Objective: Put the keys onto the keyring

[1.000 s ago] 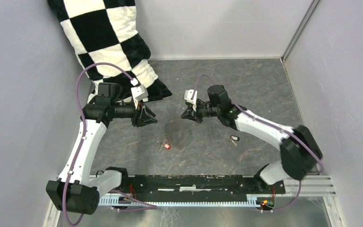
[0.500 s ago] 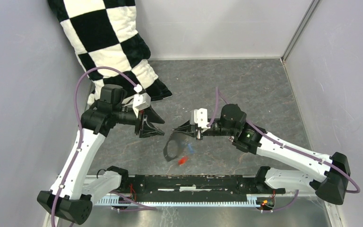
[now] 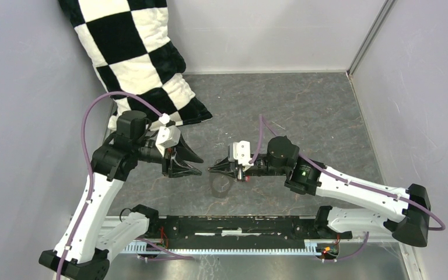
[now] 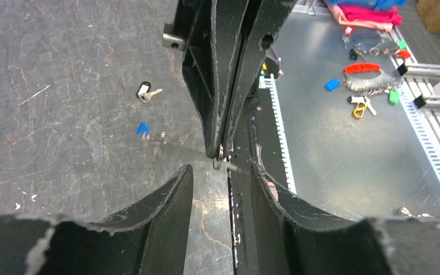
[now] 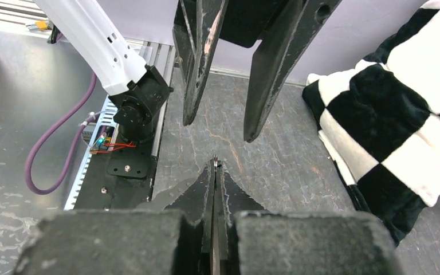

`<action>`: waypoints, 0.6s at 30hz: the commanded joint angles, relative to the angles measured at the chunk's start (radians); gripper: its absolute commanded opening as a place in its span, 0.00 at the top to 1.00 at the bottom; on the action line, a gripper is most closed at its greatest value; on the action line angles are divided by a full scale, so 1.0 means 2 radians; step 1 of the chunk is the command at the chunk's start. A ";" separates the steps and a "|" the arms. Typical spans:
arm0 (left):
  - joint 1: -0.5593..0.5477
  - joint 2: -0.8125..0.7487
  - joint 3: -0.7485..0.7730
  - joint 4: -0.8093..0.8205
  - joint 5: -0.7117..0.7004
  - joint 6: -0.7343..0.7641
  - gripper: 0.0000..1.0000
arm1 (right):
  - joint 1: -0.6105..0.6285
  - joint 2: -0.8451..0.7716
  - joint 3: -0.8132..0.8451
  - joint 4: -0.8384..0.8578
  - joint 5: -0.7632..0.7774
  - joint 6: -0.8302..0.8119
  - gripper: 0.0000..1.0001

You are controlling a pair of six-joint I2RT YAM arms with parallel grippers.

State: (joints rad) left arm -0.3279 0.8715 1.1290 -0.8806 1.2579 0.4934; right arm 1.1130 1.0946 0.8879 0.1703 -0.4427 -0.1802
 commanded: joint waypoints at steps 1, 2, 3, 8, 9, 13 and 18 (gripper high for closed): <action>-0.005 0.002 0.006 -0.040 -0.007 0.067 0.52 | 0.004 0.000 0.036 0.032 0.010 0.022 0.99; -0.005 0.001 0.005 -0.040 -0.011 0.071 0.53 | 0.005 0.001 0.039 0.031 0.012 0.024 0.99; -0.005 0.000 0.004 -0.040 -0.013 0.073 0.53 | 0.005 0.002 0.041 0.031 0.014 0.026 0.99; -0.007 0.000 0.004 -0.042 -0.017 0.084 0.53 | 0.007 0.010 0.051 0.026 0.014 0.033 0.99; -0.007 0.000 0.005 -0.043 -0.018 0.087 0.53 | 0.008 0.010 0.052 0.025 0.012 0.034 0.99; -0.008 0.000 0.006 -0.043 -0.022 0.089 0.52 | 0.010 0.014 0.054 0.027 0.010 0.036 0.99; -0.008 -0.002 0.004 -0.043 -0.020 0.089 0.52 | 0.013 0.016 0.056 0.037 0.007 0.044 0.99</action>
State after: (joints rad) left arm -0.3382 0.8753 1.1286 -0.9562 1.2175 0.6296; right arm 1.1309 1.1290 0.9451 0.1715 -0.4271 -0.1177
